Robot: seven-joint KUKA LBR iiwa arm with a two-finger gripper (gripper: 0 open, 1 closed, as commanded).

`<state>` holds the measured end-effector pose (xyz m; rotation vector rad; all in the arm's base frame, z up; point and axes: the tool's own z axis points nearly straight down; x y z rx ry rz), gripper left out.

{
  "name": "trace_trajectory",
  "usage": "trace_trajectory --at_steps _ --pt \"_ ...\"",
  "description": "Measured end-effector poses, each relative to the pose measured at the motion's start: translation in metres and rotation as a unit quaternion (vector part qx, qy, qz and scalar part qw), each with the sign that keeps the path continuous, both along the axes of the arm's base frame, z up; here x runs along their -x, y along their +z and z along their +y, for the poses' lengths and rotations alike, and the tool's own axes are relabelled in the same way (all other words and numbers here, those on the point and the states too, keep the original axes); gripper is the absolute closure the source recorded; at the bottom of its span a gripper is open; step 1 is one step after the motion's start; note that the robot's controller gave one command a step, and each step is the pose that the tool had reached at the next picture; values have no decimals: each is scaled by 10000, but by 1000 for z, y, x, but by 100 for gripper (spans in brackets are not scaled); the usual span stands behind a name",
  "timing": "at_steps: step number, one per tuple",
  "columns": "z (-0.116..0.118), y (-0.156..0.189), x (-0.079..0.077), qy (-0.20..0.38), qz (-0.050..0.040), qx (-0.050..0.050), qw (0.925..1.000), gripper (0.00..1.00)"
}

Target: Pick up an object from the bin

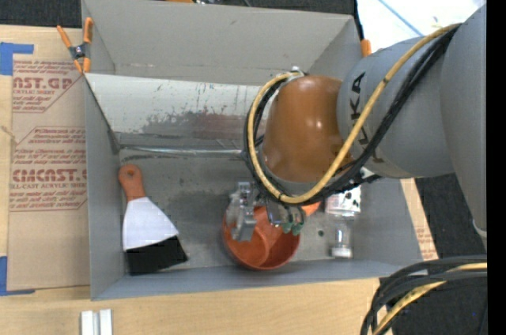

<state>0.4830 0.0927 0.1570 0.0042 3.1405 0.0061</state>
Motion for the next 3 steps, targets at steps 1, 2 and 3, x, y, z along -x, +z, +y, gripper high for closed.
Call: trace_trajectory --at_steps 1,2,3 --pt "-11 -35 -18 -160 12 1 9999 100" --pt "-13 -43 -14 -174 -85 -44 9998 100" --pt "-16 -32 -23 -183 -13 -16 9998 100"
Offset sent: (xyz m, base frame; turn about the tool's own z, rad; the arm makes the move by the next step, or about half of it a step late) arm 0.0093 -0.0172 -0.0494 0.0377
